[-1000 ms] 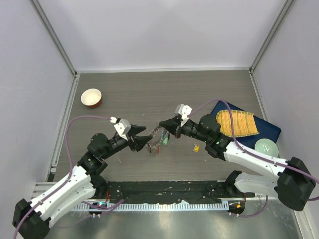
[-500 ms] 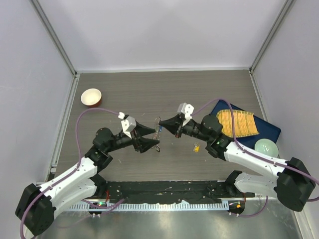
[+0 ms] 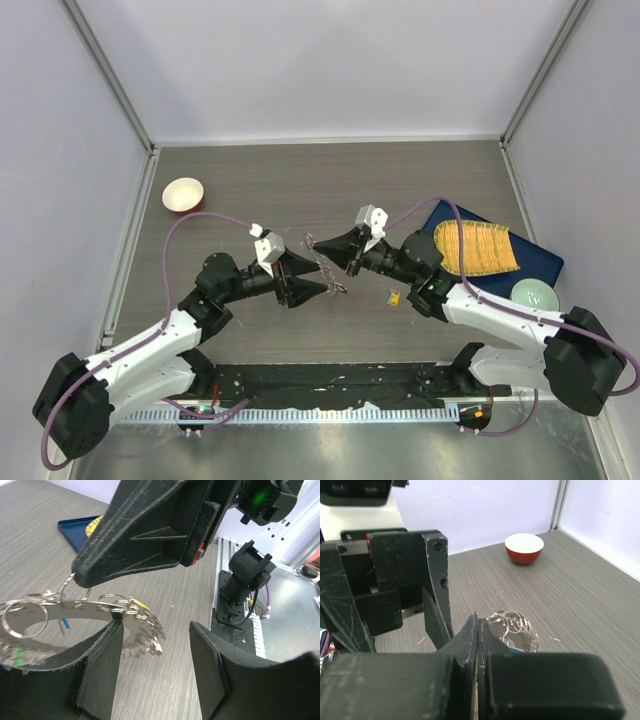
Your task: Put the keys on the keyring
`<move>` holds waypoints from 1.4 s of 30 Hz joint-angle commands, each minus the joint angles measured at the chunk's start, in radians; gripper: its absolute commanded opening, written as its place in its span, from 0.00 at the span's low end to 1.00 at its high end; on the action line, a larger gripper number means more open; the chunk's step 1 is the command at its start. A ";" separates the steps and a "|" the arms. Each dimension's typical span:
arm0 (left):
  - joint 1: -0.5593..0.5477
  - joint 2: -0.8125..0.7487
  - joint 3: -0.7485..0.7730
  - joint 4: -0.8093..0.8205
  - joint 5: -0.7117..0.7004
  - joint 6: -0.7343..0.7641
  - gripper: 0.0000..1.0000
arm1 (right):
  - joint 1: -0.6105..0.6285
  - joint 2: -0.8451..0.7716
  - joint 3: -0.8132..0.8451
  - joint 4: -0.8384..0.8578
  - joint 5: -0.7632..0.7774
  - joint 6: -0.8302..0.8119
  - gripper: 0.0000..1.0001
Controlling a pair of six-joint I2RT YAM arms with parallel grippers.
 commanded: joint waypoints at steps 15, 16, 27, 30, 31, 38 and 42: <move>-0.053 -0.140 -0.027 0.043 -0.155 0.062 0.62 | 0.035 0.014 -0.033 0.259 0.033 0.082 0.01; -0.053 -0.163 -0.027 0.015 -0.166 0.075 0.62 | 0.029 0.013 -0.032 0.260 0.015 0.084 0.01; 0.053 -0.306 -0.070 -0.089 -0.289 0.112 0.56 | 0.002 -0.015 -0.036 0.283 -0.079 0.130 0.01; 0.076 -0.280 -0.070 -0.046 -0.236 0.092 0.56 | -0.012 -0.018 -0.038 0.289 -0.106 0.143 0.01; 0.079 -0.254 -0.070 -0.011 -0.216 0.086 0.56 | -0.014 -0.019 -0.039 0.294 -0.114 0.151 0.01; 0.091 -0.157 -0.058 0.138 -0.024 0.044 0.56 | -0.029 -0.007 -0.041 0.324 -0.156 0.176 0.01; 0.092 -0.119 -0.051 0.202 0.050 0.012 0.54 | -0.034 -0.009 -0.041 0.323 -0.183 0.176 0.01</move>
